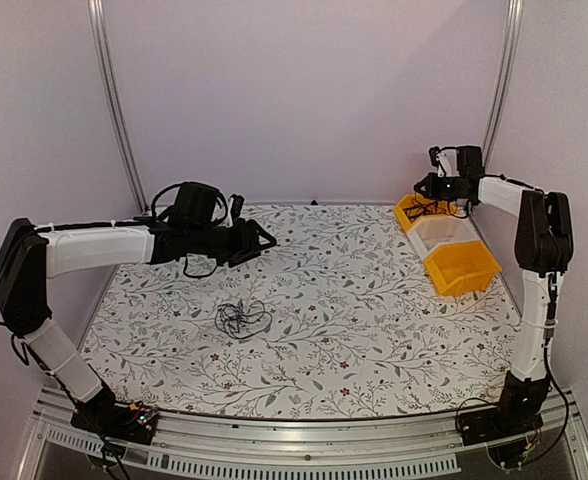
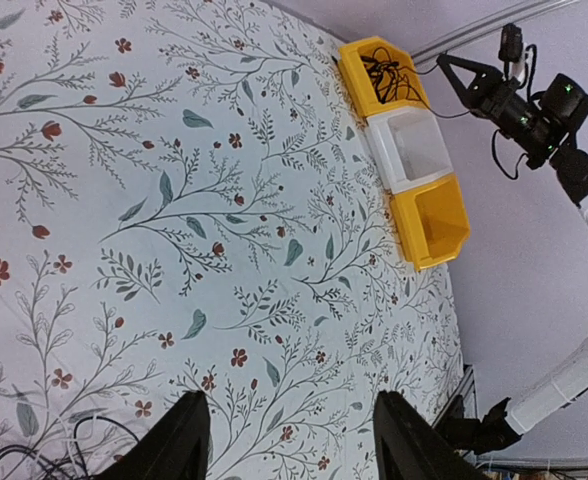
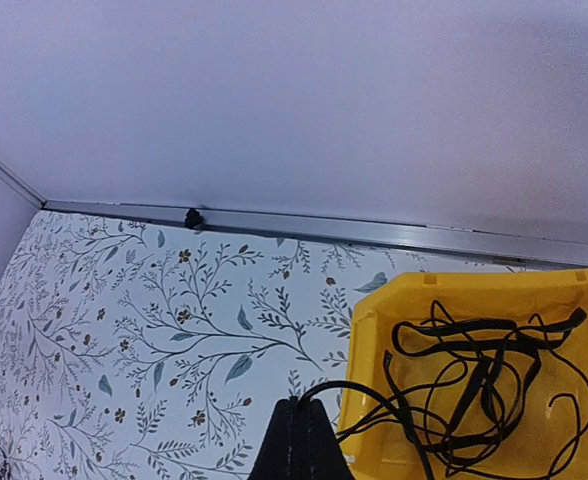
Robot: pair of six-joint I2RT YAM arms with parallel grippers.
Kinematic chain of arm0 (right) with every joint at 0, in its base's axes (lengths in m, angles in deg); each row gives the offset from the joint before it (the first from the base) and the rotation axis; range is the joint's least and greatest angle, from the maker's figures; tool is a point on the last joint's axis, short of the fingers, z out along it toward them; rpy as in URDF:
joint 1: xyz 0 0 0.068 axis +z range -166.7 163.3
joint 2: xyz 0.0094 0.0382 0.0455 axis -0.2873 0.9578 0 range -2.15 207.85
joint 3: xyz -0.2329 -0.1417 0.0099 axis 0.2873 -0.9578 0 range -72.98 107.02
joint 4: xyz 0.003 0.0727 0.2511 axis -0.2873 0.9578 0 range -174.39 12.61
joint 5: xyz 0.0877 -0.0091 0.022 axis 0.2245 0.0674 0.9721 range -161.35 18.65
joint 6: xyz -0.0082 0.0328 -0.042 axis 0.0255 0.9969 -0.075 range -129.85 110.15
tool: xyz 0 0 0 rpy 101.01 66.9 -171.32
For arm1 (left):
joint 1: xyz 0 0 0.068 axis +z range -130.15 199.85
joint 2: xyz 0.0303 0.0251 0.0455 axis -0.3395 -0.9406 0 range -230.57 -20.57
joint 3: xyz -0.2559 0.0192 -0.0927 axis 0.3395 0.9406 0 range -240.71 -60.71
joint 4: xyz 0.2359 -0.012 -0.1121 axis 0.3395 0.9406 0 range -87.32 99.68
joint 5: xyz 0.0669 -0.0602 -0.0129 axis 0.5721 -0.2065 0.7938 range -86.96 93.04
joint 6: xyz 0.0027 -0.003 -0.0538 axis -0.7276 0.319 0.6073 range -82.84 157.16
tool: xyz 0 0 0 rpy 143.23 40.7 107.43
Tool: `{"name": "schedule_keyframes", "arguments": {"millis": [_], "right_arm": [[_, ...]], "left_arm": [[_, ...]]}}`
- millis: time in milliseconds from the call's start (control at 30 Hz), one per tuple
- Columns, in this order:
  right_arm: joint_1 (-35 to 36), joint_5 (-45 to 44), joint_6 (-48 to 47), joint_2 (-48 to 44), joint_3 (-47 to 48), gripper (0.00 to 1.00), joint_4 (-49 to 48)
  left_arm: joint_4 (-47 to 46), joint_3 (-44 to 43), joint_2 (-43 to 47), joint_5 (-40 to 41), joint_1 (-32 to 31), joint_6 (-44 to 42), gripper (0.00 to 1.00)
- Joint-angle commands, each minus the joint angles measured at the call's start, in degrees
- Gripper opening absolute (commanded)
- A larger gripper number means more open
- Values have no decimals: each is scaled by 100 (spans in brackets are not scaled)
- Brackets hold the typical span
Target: Untangle the cables
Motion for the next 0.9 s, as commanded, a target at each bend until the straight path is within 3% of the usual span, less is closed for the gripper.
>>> {"name": "schedule_keyframes", "arguments": {"millis": [0, 200, 533, 667, 767, 867], "right_arm": [[-84, -477, -370, 350, 163, 0, -79], [-126, -877, -769, 653, 308, 0, -105], [-67, -825, -1111, 760, 274, 0, -51], [-42, -624, -1143, 303, 52, 16, 193], [-45, -601, -1100, -234, -44, 34, 672], [-48, -550, -1195, -634, 80, 41, 1494]], "left_arm": [[85, -133, -130, -70, 19, -8, 59], [254, -208, -128, -29, -17, -30, 58], [309, -133, 45, 85, -32, -24, 58], [149, -108, 38, 52, -30, -28, 59], [-24, -94, -6, 2, -33, -25, 59], [-154, -102, -102, -119, -18, -15, 58]]}}
